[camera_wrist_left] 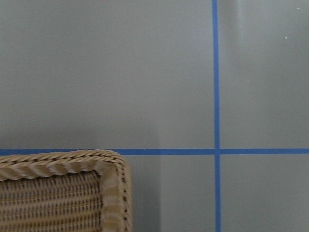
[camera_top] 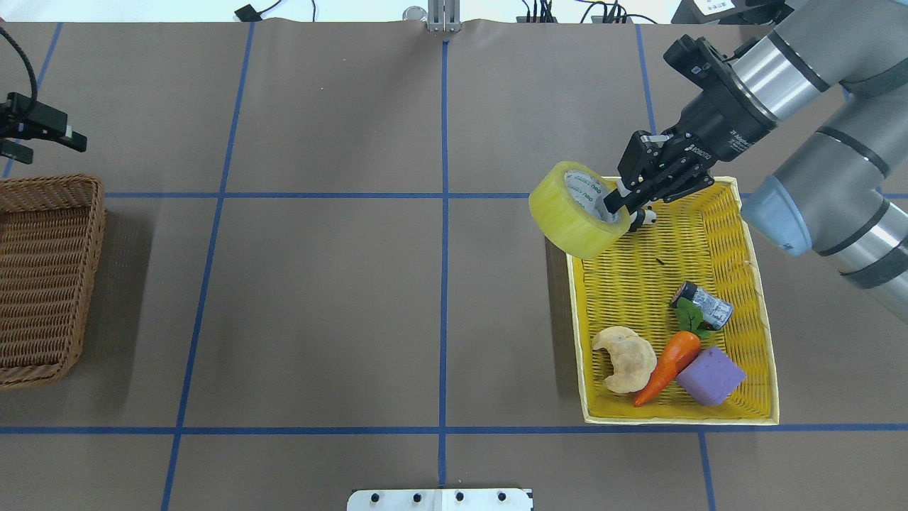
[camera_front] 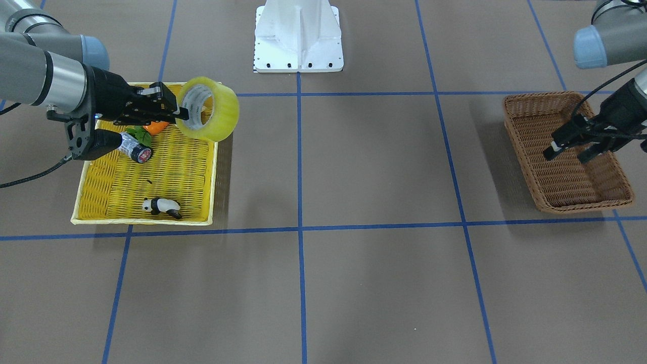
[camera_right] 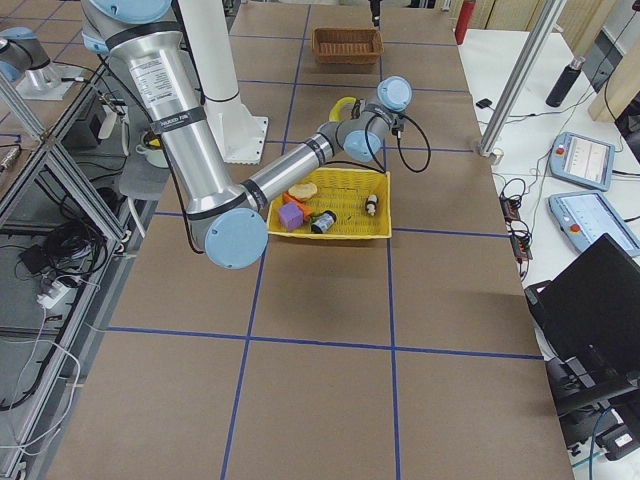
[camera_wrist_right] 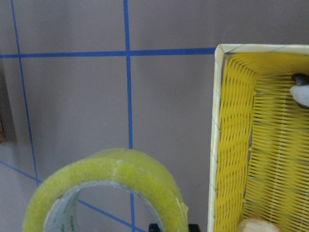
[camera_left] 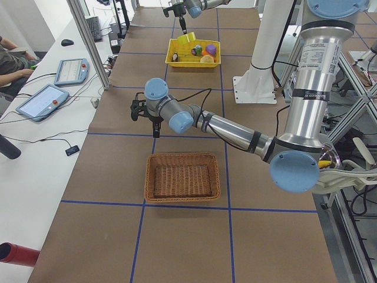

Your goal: Move tape to another basket

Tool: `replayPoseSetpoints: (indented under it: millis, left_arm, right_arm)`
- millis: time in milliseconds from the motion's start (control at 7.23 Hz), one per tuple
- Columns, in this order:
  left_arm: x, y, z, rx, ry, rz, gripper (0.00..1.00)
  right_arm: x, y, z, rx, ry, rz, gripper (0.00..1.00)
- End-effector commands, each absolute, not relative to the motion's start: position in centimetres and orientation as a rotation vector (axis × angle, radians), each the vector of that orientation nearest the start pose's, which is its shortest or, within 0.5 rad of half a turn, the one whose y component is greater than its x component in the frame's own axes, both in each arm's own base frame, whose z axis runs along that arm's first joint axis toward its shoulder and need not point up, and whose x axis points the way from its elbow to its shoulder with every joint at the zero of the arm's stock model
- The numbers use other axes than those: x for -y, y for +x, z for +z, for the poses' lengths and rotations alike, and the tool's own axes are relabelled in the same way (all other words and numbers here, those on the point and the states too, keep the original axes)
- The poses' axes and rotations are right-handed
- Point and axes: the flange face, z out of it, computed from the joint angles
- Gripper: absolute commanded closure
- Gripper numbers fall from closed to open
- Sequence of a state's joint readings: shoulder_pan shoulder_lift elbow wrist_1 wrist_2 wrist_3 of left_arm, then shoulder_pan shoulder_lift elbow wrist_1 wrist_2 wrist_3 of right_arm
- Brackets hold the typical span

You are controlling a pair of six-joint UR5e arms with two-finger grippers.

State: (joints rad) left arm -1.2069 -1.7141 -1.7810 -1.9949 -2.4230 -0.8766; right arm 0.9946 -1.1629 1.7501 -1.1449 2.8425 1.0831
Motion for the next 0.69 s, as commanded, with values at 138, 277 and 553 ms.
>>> replayPoseSetpoints:
  millis: [138,277,553]
  left_arm:
    - [53.2,15.6,40.4,-1.108,0.116,-0.145,0.02]
    - [53.4,15.9,39.7,-1.116,0.108,-0.162,0.02]
    - [53.6,16.8,38.7,-1.124,0.104,-0.165,0.02]
  right_arm:
    - [48.3,-27.4,24.6,1.478,-0.380,-0.367,1.00]
    - [48.3,-27.8,24.4,1.475,-0.374,-0.367,1.00]
    - [49.4,-30.3,23.2,1.410,-0.194,-0.290,1.00]
